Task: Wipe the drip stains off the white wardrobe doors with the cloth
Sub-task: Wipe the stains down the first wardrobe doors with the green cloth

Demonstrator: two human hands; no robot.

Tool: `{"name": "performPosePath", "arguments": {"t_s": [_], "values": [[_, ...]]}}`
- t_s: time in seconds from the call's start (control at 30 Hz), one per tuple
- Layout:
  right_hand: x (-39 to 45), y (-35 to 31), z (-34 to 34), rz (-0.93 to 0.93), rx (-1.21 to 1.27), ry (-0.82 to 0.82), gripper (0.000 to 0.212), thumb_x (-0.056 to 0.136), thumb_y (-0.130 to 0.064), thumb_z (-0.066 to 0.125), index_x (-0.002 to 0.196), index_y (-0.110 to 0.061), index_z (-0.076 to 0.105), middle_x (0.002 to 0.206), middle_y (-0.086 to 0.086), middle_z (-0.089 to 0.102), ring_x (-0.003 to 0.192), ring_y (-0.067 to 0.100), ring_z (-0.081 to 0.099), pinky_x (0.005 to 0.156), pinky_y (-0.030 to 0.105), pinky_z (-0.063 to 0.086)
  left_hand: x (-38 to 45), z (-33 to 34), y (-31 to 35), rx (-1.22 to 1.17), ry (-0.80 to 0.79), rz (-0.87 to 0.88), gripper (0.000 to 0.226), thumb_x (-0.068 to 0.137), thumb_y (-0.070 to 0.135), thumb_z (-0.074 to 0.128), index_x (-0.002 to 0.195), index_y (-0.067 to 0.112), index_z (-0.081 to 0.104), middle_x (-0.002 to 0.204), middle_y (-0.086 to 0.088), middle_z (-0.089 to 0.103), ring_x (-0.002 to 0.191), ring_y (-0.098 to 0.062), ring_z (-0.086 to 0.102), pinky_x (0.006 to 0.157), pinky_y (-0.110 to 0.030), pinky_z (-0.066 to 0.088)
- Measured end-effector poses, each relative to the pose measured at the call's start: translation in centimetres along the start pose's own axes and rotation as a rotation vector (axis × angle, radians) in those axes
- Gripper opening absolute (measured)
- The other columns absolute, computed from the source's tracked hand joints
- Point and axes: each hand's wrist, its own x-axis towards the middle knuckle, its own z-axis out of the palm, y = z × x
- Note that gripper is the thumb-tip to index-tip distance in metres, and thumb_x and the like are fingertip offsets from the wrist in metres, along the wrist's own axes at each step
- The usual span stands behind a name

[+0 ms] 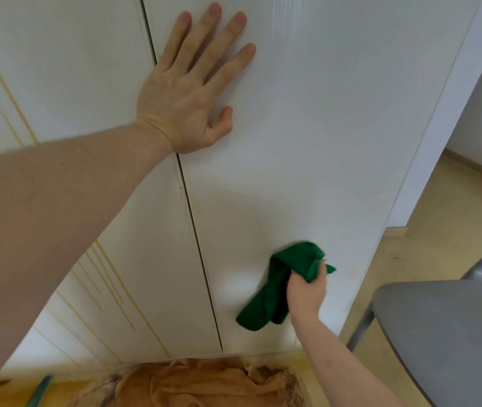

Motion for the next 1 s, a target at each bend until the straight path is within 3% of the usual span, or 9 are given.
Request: {"name": "performPosePath", "arguments": {"t_s": [0.13,0.3,0.53,0.63,0.8,0.93,1.0], "values": [[2.3,-0.6,-2.2,-0.013,0.009,0.189,0.027,0.096,-0.012,0.057,0.117,-0.031,0.056,0.112,0.001,0.065,0.105,0.024,0.063,0.101,0.049,0.053,0.0,0.0,0.0,-0.003,-0.005,-0.003,0.077,0.094,0.044,0.040,0.162,0.019,0.013,0.168,-0.015,0.012,0.153,-0.043,0.011,0.124,-0.059,0.008],[2.5,-0.6,-1.0,-0.018,0.074,0.259,0.037,0.094,-0.014,0.064,0.125,-0.032,0.052,0.123,-0.001,0.062,0.115,0.024,0.060,0.107,0.045,0.048,0.1,0.0,0.0,-0.007,0.005,-0.001,0.077,0.093,0.044,0.040,0.162,0.019,0.015,0.167,-0.016,0.014,0.152,-0.044,0.013,0.124,-0.059,0.008],[-0.2,0.2,3.8,-0.102,0.090,0.293,0.018,0.092,-0.012,0.060,0.107,-0.022,0.059,0.111,0.010,0.063,0.102,0.029,0.060,0.107,0.047,0.047,0.1,-0.2,-0.1,0.003,0.001,-0.001,0.077,0.093,0.044,0.040,0.161,0.017,0.018,0.166,-0.016,0.015,0.152,-0.044,0.014,0.123,-0.060,0.010],[-2.6,-0.1,6.2,-0.085,0.111,0.239,0.028,0.090,0.003,0.062,0.111,-0.015,0.061,0.113,0.008,0.059,0.102,0.023,0.057,0.102,0.034,0.043,0.1,-0.2,-0.1,0.006,0.008,0.001,0.077,0.092,0.044,0.041,0.161,0.016,0.020,0.166,-0.017,0.017,0.152,-0.045,0.016,0.123,-0.060,0.012],[-6.0,-0.1,9.0,-0.109,0.007,0.055,0.022,0.087,0.007,0.064,0.094,-0.013,0.059,0.110,0.000,0.055,0.091,0.008,0.054,0.097,0.031,0.043,0.1,-0.1,0.0,0.002,0.011,-0.001,0.077,0.091,0.044,0.042,0.161,0.016,0.022,0.165,-0.018,0.020,0.151,-0.045,0.017,0.123,-0.061,0.012],[-7.6,-0.3,10.4,-0.220,-0.102,-0.207,0.027,0.085,0.000,0.071,0.094,-0.024,0.063,0.108,-0.005,0.056,0.095,0.006,0.057,0.096,0.028,0.047,0.1,-0.1,0.0,0.002,0.011,-0.003,0.077,0.091,0.044,0.043,0.161,0.016,0.022,0.165,-0.018,0.020,0.151,-0.045,0.017,0.123,-0.060,0.012],[-7.5,-0.7,10.3,-0.248,-0.116,-0.256,0.030,0.085,-0.002,0.072,0.092,-0.029,0.063,0.105,-0.005,0.058,0.094,0.003,0.057,0.089,0.024,0.046,0.1,-0.2,0.0,0.000,0.002,-0.001,0.078,0.092,0.043,0.042,0.161,0.017,0.020,0.166,-0.018,0.018,0.152,-0.045,0.016,0.123,-0.060,0.011]]}}
